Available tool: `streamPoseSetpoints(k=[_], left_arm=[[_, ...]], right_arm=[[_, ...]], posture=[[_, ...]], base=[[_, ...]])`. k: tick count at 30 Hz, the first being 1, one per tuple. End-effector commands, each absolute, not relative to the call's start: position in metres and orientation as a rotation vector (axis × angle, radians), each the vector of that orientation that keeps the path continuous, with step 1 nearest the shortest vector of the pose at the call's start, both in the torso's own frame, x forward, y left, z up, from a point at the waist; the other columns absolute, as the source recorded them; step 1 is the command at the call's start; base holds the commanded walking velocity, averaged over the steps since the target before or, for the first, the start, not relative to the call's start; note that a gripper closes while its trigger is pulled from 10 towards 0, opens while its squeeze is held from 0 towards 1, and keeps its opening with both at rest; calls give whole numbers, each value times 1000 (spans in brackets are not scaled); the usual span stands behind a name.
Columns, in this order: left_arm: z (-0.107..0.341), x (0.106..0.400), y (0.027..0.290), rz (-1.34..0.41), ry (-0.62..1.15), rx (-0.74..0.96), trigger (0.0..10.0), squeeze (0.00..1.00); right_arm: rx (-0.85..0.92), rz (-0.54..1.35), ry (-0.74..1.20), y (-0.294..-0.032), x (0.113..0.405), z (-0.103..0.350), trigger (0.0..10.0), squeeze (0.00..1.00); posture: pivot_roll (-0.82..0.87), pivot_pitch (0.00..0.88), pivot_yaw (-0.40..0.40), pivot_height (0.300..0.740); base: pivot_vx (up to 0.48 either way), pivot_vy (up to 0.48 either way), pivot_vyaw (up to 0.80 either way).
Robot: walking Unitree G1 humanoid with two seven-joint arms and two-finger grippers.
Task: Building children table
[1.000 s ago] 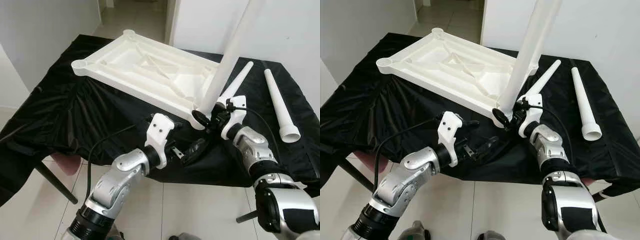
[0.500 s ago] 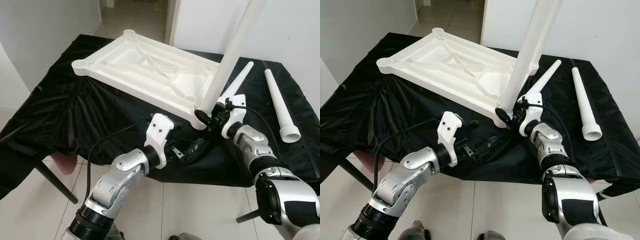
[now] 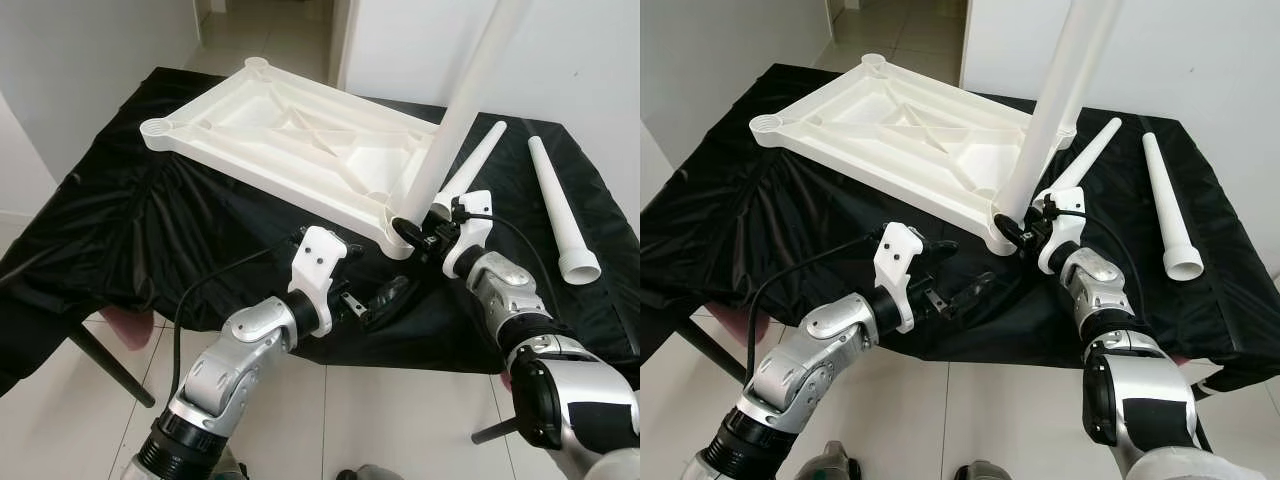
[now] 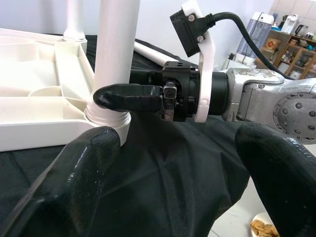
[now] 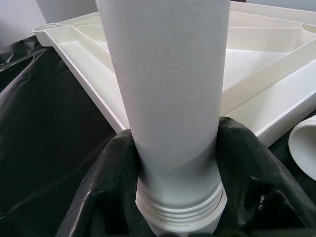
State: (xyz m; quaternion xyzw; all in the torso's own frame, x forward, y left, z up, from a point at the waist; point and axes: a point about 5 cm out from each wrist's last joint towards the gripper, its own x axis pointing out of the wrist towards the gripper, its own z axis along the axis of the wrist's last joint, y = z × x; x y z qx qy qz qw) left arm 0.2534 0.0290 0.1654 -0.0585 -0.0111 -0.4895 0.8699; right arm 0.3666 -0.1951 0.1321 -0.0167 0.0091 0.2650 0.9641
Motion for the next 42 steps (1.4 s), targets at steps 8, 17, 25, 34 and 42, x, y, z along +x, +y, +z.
streamPoseSetpoints(k=[8,17,25,34,42], left_arm=[[168,253,29,-1055,-30,-107,10000,0],[168,253,29,-1058,-27,-108,10000,0],[167,251,28,-1065,-23,-109,10000,0],[167,252,26,-1075,-24,-109,10000,0],[167,251,25,-1070,-27,-111,10000,0]], right_arm=[[18,587,5,-170,360,122,10000,0],[77,386,-8,-156,358,122,10000,0],[162,177,-21,-148,350,117,10000,0],[153,-252,13,-160,342,110,10000,0],[149,-293,55,-154,337,107,10000,0]], posture=[[80,22,-61,740],[76,27,-56,740],[73,19,-53,740],[72,9,-55,740],[80,1,-69,740]], base=[[0,0,0],[0,0,0],[0,0,0],[0,0,0],[0,0,0]])
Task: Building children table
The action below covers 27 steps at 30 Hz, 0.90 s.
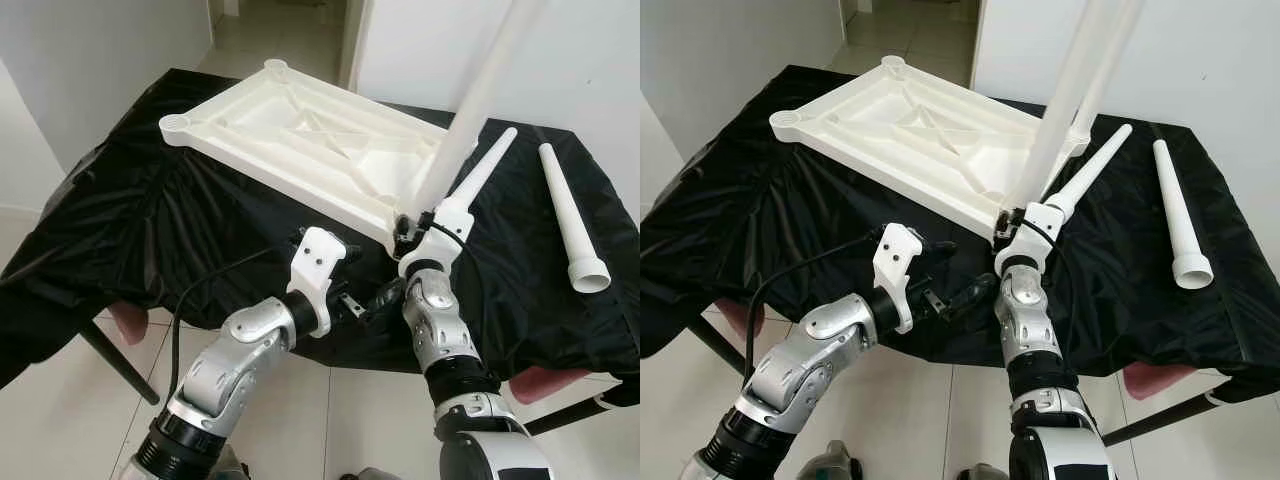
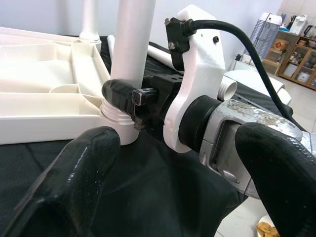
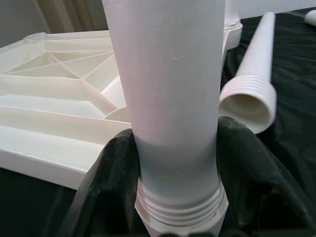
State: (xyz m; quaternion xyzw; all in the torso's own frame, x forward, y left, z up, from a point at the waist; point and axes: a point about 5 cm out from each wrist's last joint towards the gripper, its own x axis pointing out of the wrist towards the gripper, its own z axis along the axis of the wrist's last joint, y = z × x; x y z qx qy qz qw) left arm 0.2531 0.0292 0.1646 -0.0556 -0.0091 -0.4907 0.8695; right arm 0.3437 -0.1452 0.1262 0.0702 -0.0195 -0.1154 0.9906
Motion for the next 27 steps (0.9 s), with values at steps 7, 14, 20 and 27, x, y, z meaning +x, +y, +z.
streamPoseSetpoints(k=[7,14,20,27], left_arm=[[166,250,25,-1067,-25,-116,10000,0],[165,249,25,-1071,-25,-116,10000,0],[165,249,24,-1074,-24,-115,10000,0],[166,249,23,-1081,-25,-116,10000,0]], right_arm=[[122,-278,59,-150,335,108,10000,0],[123,-235,47,-145,333,109,10000,737],[153,-157,1,-141,330,114,10000,1000],[150,37,-89,-154,331,127,10000,1000]], posture=[[81,0,-73,740],[75,0,-69,740],[72,0,-67,740],[66,0,-67,740]], base=[[0,0,0],[0,0,0],[0,0,0],[0,0,0]])
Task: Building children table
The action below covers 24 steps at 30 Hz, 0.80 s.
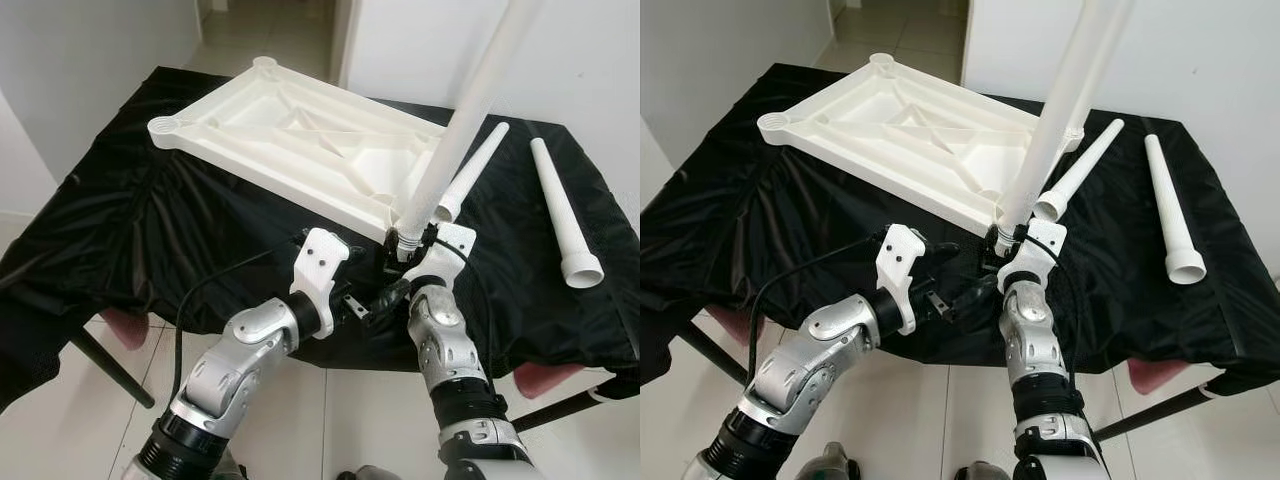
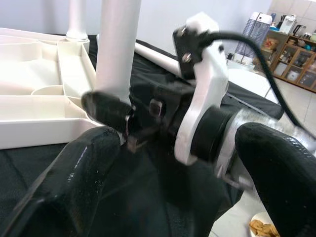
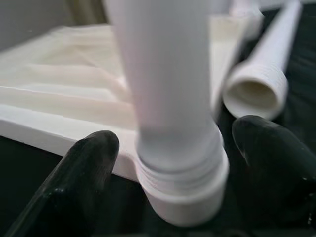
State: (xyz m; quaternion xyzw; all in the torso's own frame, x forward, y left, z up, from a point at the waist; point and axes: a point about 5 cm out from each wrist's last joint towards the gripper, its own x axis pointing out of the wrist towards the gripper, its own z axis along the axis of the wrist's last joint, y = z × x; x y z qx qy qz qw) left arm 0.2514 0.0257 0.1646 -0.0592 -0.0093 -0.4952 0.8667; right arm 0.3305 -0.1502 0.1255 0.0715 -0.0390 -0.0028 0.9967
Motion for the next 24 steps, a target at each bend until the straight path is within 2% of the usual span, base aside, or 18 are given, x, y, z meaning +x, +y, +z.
streamPoseSetpoints(k=[1,2,7,12,14,18,24], left_arm=[[166,249,23,-1081,-25,-116,10000,0],[166,249,23,-1081,-26,-116,10000,0],[166,250,22,-1081,-27,-116,10000,0],[167,251,23,-1080,-30,-114,10000,0],[167,251,23,-1080,-30,-114,10000,0],[168,253,24,-1075,-35,-111,10000,0],[169,255,25,-1072,-37,-111,10000,0]], right_arm=[[150,37,-89,-154,331,127,10000,1000],[144,55,-95,-159,332,128,10000,0],[133,80,-101,-169,337,131,10000,0],[82,239,-88,-188,351,136,10000,0],[82,239,-88,-188,351,136,10000,0],[24,384,-61,-191,358,138,10000,0],[14,425,-50,-190,360,138,10000,0]], posture=[[66,0,-67,740],[65,0,-67,740],[65,0,-67,740],[66,0,-63,740],[66,0,-63,740],[69,0,-57,740],[69,0,-56,740]], base=[[0,0,0],[0,0,0],[0,0,0],[0,0,0],[0,0,0],[0,0,0],[0,0,0]])
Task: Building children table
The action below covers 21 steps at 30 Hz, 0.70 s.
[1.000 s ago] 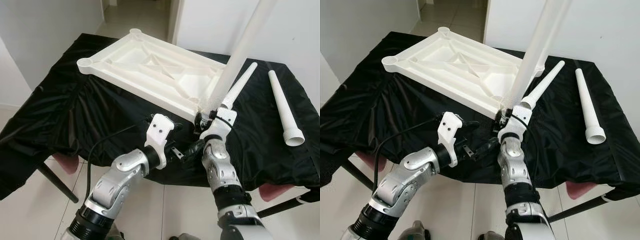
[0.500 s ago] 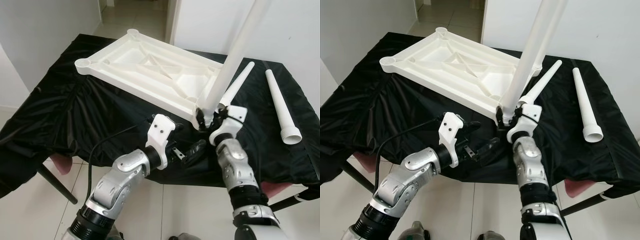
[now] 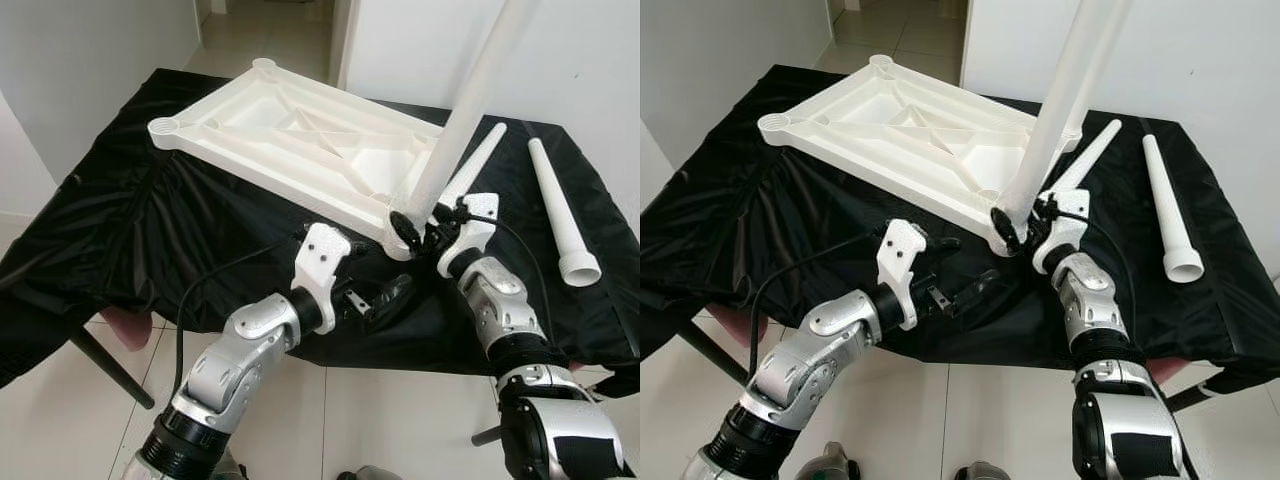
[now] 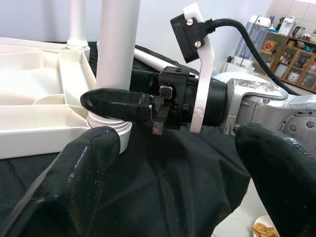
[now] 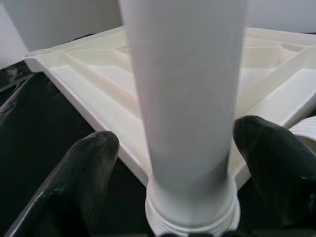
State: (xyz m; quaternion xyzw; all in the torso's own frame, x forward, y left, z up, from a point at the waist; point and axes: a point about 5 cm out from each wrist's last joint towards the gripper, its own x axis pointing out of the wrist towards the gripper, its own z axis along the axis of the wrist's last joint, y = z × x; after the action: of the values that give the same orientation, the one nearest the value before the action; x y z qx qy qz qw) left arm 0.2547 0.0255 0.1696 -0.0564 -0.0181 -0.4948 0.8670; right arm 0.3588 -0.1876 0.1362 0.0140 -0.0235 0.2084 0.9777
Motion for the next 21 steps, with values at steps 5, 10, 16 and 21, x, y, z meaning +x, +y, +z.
streamPoseSetpoints(k=[5,10,16,21], left_arm=[[171,257,26,-1062,-44,-110,10000,0],[172,257,26,-1055,-49,-110,10000,0],[172,257,27,-1049,-49,-111,10000,0],[172,256,27,-1046,-46,-115,10000,0]], right_arm=[[-17,492,-20,-191,368,143,10000,0],[-52,505,-2,-194,373,146,10000,0],[-62,527,16,-193,374,145,8941,0],[-64,548,63,-193,372,137,2667,0]], posture=[[75,0,-53,740],[81,3,-56,740],[86,7,-59,740],[83,15,-57,740]], base=[[0,0,0],[0,0,0],[0,0,0],[0,0,0]])
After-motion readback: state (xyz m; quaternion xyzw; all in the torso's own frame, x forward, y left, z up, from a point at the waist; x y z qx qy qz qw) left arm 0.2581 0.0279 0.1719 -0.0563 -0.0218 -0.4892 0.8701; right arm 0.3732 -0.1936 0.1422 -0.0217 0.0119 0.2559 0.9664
